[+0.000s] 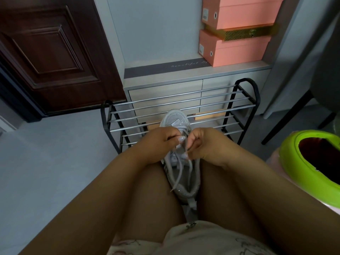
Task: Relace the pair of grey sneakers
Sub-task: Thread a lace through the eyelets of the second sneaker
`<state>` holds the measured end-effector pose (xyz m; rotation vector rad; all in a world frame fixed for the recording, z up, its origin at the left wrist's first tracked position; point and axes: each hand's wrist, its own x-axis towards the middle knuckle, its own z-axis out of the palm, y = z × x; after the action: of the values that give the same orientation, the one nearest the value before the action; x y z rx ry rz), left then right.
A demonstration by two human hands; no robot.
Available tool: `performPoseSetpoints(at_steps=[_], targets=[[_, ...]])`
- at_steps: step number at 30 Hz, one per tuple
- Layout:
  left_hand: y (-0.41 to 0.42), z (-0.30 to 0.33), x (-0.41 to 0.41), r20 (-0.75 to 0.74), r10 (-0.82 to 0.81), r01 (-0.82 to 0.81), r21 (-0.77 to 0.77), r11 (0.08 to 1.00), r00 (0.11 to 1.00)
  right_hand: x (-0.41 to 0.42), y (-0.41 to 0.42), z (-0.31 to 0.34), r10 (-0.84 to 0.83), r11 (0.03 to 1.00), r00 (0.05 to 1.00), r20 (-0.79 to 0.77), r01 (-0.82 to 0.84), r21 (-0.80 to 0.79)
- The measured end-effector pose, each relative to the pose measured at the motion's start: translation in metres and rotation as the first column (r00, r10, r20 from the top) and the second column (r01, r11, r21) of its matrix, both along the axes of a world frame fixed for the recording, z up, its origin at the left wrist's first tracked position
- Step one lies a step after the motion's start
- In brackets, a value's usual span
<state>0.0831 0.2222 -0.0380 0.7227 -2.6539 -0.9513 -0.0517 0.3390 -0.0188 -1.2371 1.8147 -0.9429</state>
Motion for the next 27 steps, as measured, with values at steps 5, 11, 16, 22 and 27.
performPoseSetpoints(at_steps=[5,11,16,22,27], targets=[[0.006,0.01,0.007,0.041,-0.078,0.076,0.045,0.996,0.996,0.006,0.004,0.006,0.181,0.983,0.977,-0.114,-0.175,0.064],[0.006,0.02,0.006,0.24,-0.108,0.109,0.009,0.994,0.965,0.01,0.005,0.014,0.423,0.898,0.857,-0.295,-0.352,0.266],[0.001,0.015,0.006,0.209,-0.054,0.038,0.082,0.996,0.976,0.02,0.001,0.003,0.477,0.868,0.8,-0.363,-0.364,0.338],[0.002,0.02,0.009,0.062,0.015,-0.038,0.394,0.918,0.998,0.023,0.0,-0.007,0.364,0.925,0.635,-0.682,-0.334,0.182],[-0.001,0.023,0.007,0.2,0.005,-0.082,0.381,0.921,0.98,0.02,0.002,0.002,0.441,0.897,0.762,-0.474,-0.395,0.198]])
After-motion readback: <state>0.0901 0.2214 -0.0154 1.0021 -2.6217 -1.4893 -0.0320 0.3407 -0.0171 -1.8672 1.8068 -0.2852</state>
